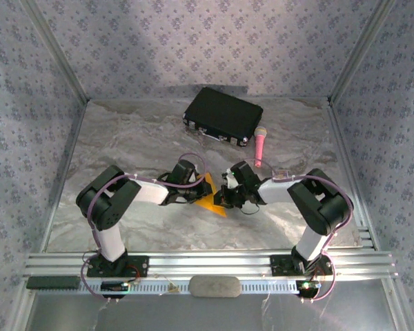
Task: Fold a paper plane with a square sheet of paper (pick it up from the middle)
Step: Fourth fold the wing at the center of the table.
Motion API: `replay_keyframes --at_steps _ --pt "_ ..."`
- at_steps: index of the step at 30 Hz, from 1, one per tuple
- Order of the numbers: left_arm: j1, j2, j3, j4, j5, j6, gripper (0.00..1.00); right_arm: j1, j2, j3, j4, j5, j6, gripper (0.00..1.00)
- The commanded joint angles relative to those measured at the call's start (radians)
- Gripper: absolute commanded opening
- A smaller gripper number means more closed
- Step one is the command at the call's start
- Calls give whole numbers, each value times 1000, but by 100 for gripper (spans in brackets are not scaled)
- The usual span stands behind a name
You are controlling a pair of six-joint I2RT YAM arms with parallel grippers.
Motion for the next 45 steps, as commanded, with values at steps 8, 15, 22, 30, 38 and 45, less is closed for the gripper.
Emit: replay_keyframes --at_steps 8,15,22,30,38,45 --pt "23 -53 48 -108 -20 79 8 -12 -9 -59 25 -7 36 0" --pt "-10 -111 48 -214 -67 50 6 -12 2 -66 49 -9 54 0" --pt "-33 -45 75 -200 -64 33 3 -11 -2 -69 48 -2 58 0" --pt "-21 -8 85 -248 -131 16 1 -6 1 -88 34 11 51 0" --pt "74 -4 74 -284 -151 37 0 -3 2 -119 36 16 52 0" --pt "132 -8 75 -318 -161 63 0 -3 2 -131 59 8 59 0"
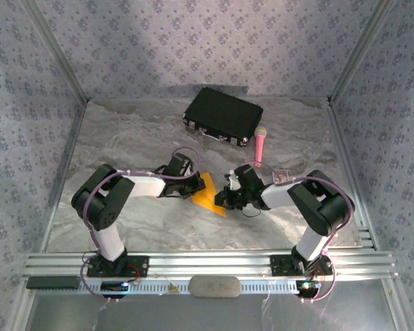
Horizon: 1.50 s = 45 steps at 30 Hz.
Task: Fold a paper plane with a square sheet of paper (pick it up from the middle)
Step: Fourth fold the wing at the center of the table.
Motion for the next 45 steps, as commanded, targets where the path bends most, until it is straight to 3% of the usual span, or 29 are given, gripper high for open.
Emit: replay_keyframes --at_steps 1,12,21,32,39,45 --pt "62 15 0 -99 -123 36 0 3 11 -44 -105 18 12 0" --pt "146 22 50 -109 -49 75 0 2 22 -50 -105 4 3 0" --pt "204 31 56 -150 -73 109 0 -1 21 -44 -117 -1 -4 0" --pt "277 42 99 -159 -20 148 0 -2 24 -44 -121 -9 -11 0" --pt "248 -85 95 -172 1 130 2 -2 25 -32 -119 -11 -5 0" --pt "113 -128 63 -149 14 132 2 -4 19 -27 -117 -9 2 0"
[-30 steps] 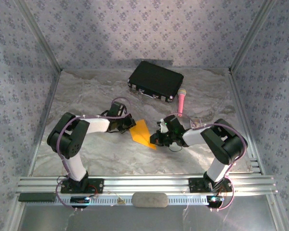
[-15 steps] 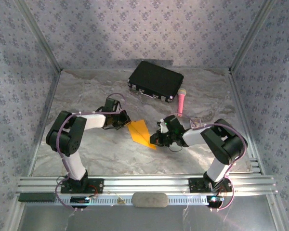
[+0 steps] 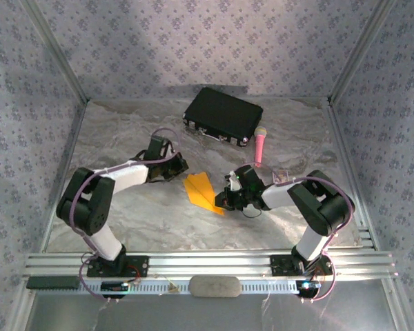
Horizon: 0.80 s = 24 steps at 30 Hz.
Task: Fold a paper plane with a square sheet of paper (pick it up from the middle)
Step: Fourth fold the wing at the center of the table.
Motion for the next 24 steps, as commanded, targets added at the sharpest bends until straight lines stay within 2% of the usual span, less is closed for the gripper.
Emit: replay_keyframes --at_steps 1,7,18,24 --pt "-83 -7 -31 19 19 3 2 -1 18 -19 -116 18 5 0" --pt "-169 93 -60 110 44 -27 0 0 8 -21 -108 16 14 0" --pt "-174 176 -122 156 29 -32 0 10 -64 59 -159 11 -5 0" --pt "-174 174 -132 166 41 -32 0 29 -9 169 -196 25 -20 0"
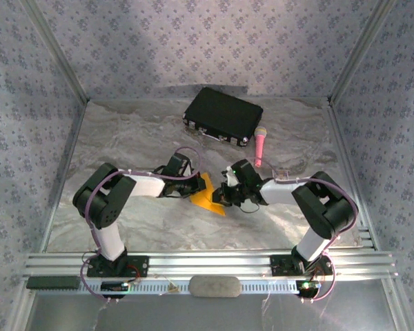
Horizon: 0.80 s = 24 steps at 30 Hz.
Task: Fold a paper plane with a square sheet of paper (pick it up from the middle)
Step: Fourth fold the wing at the center of the table.
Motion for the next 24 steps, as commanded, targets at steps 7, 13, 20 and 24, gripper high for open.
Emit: replay_keyframes --at_steps 7,13,20,24 --pt "-2 44 -24 -51 -17 3 0 26 144 107 -62 60 -22 0" --pt "3 52 -26 -52 -20 9 0 20 125 22 -40 59 -15 0" --pt "10 65 -32 -47 -19 9 0 0 37 -58 -23 32 -8 0" --pt "11 69 -35 -44 -19 9 0 -19 6 -115 -17 21 -12 0"
